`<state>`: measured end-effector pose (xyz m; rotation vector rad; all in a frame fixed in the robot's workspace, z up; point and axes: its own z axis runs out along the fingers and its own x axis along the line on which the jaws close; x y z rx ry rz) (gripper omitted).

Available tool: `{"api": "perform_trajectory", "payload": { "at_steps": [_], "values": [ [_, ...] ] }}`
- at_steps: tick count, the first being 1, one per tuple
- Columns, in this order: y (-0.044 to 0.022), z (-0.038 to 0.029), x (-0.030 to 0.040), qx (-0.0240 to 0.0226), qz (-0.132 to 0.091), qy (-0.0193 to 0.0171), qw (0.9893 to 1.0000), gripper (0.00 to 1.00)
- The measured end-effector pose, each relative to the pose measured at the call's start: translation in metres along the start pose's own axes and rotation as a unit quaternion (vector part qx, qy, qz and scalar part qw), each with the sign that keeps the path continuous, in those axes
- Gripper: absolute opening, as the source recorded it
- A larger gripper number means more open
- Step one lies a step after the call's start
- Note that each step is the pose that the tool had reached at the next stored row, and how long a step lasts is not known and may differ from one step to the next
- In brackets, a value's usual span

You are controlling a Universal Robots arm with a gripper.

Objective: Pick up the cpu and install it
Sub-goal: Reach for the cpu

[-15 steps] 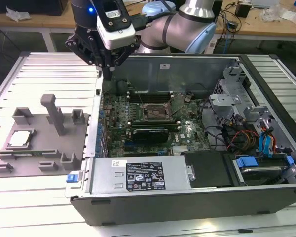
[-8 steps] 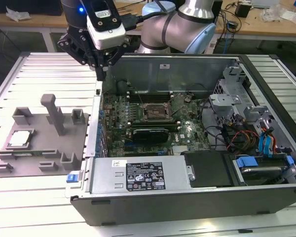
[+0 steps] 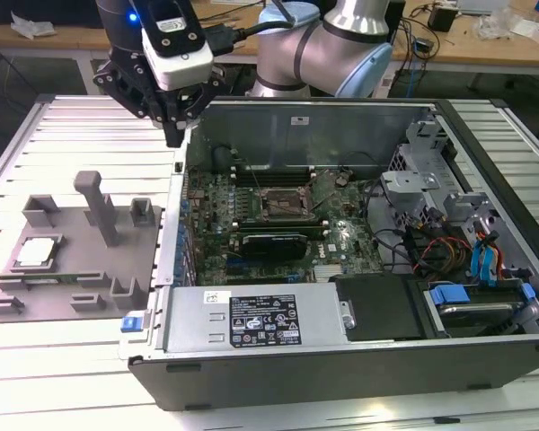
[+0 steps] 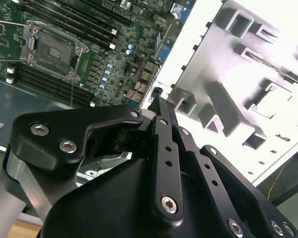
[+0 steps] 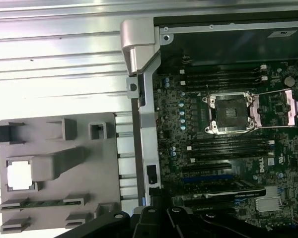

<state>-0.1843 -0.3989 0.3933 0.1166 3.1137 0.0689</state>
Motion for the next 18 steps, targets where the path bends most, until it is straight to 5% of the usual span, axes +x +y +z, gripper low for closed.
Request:
{"api": "perform_trajectory", "payload": {
  "at_steps": [18],
  "values": [
    [-0.0032, -0.0011, 0.0429, 0.0000, 0.000, 0.0000, 1.0000, 0.11]
  ]
}}
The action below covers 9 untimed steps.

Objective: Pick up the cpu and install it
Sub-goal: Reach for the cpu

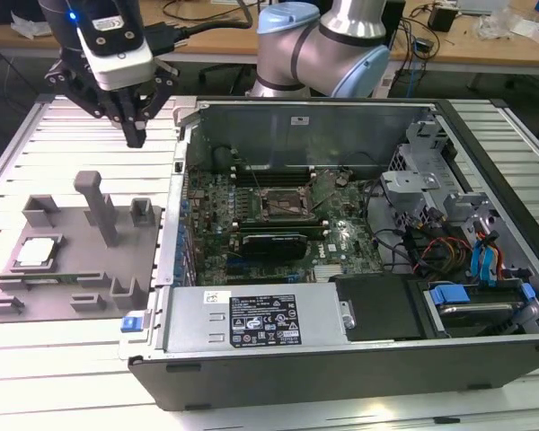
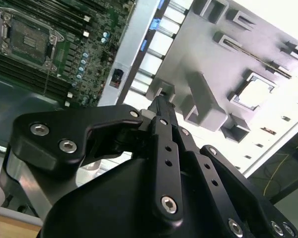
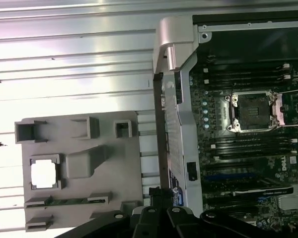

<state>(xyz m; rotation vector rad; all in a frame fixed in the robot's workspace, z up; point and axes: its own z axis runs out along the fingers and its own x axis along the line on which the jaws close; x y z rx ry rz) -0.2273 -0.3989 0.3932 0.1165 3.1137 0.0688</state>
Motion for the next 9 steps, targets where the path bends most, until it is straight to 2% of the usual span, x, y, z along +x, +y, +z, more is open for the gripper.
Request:
{"api": "perform_trajectory", "payload": {
  "at_steps": [9],
  "values": [
    [-0.0016, -0.0005, 0.0209, 0.0000, 0.000, 0.0000, 1.0000, 0.11]
  ]
}}
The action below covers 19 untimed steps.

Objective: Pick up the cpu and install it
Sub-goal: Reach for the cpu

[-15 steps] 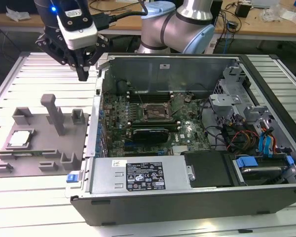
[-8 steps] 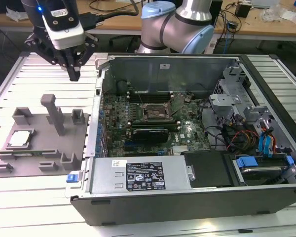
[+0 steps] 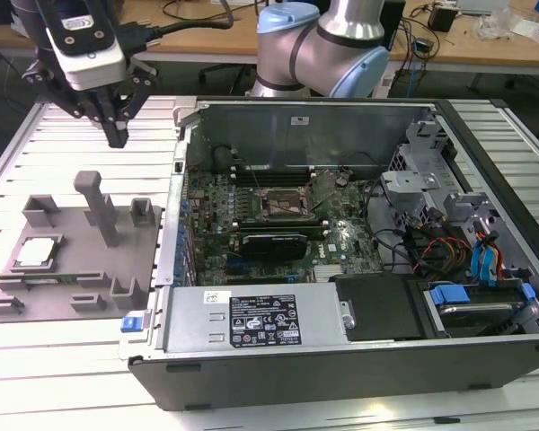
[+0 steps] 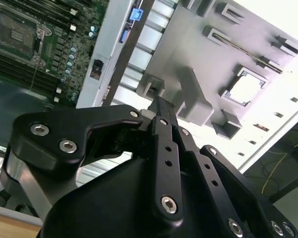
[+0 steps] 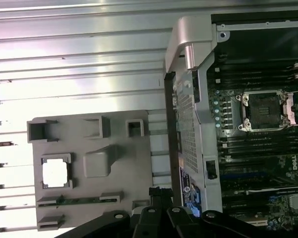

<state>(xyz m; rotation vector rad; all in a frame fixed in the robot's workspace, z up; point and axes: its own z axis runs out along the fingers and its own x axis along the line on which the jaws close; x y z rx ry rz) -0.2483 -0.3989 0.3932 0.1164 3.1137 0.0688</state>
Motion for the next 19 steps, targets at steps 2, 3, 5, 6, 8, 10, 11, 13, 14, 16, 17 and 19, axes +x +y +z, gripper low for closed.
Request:
{"api": "perform_trajectory", "payload": {
  "at_steps": [2, 3, 5, 6, 8, 10, 11, 13, 14, 16, 17, 19],
  "values": [
    [-0.0004, -0.0001, 0.0055, 0.0000, 0.000, 0.0000, 1.0000, 0.11],
    [-0.0006, -0.0002, 0.0088, -0.0001, 0.000, 0.0000, 1.0000, 0.11],
    [-0.0010, -0.0003, 0.0137, -0.0001, 0.000, 0.0000, 1.0000, 0.11],
    [-0.0012, -0.0004, 0.0169, 0.0000, 0.000, 0.0000, 1.0000, 0.11],
    [-0.0017, -0.0005, 0.0225, 0.0000, 0.000, 0.0000, 1.0000, 0.11],
    [-0.0019, -0.0006, 0.0260, 0.0000, 0.000, 0.0000, 1.0000, 0.11],
    [-0.0020, -0.0007, 0.0278, 0.0000, 0.000, 0.0000, 1.0000, 0.11],
    [-0.0023, -0.0007, 0.0318, 0.0000, 0.000, 0.0000, 1.0000, 0.11],
    [-0.0025, -0.0007, 0.0342, 0.0000, 0.000, 0.0000, 1.0000, 0.11],
    [-0.0029, -0.0007, 0.0396, 0.0000, 0.000, 0.0000, 1.0000, 0.11],
    [-0.0031, -0.0007, 0.0415, 0.0000, 0.000, 0.0000, 1.0000, 0.11],
    [-0.0033, -0.0008, 0.0448, 0.0000, 0.000, 0.0000, 1.0000, 0.11]
  ]
}}
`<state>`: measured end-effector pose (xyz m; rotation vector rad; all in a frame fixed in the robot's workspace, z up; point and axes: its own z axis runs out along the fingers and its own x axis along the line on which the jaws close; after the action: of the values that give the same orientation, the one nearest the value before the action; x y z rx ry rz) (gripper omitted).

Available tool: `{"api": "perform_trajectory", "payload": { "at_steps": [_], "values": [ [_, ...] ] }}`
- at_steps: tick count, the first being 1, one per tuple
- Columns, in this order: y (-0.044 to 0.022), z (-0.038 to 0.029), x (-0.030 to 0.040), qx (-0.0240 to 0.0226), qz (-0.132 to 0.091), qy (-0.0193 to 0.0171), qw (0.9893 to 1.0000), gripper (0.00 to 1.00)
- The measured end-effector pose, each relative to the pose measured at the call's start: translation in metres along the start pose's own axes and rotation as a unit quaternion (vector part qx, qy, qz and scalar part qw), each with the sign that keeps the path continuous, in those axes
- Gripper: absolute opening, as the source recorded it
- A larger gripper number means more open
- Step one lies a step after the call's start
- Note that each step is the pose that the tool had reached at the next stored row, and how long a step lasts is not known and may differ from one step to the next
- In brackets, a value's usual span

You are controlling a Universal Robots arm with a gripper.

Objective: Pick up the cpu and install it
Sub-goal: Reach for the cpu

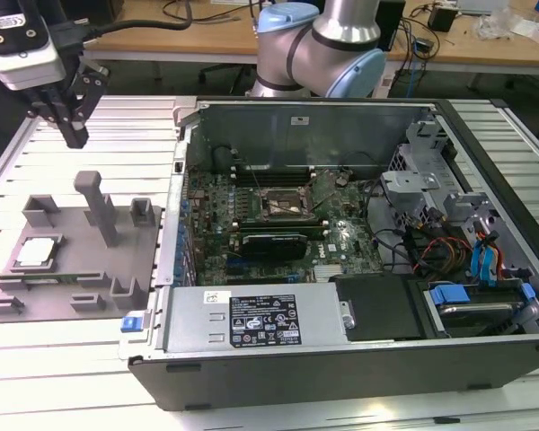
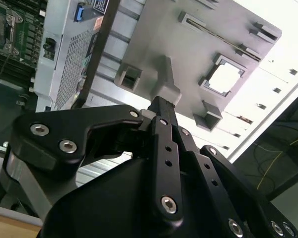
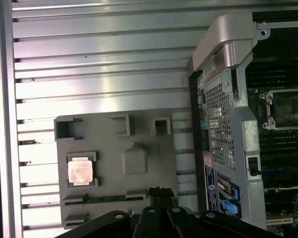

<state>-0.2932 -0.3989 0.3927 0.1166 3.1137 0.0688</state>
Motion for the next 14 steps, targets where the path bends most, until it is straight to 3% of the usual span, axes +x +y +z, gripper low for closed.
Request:
{"api": "perform_trajectory", "payload": {
  "at_steps": [8, 14],
  "values": [
    [-0.0009, 0.0004, 0.0112, 0.0000, 0.000, 0.0000, 1.0000, 0.11],
    [-0.0018, 0.0043, 0.0209, 0.0000, 0.000, 0.0000, 1.0000, 0.11]
  ]
}}
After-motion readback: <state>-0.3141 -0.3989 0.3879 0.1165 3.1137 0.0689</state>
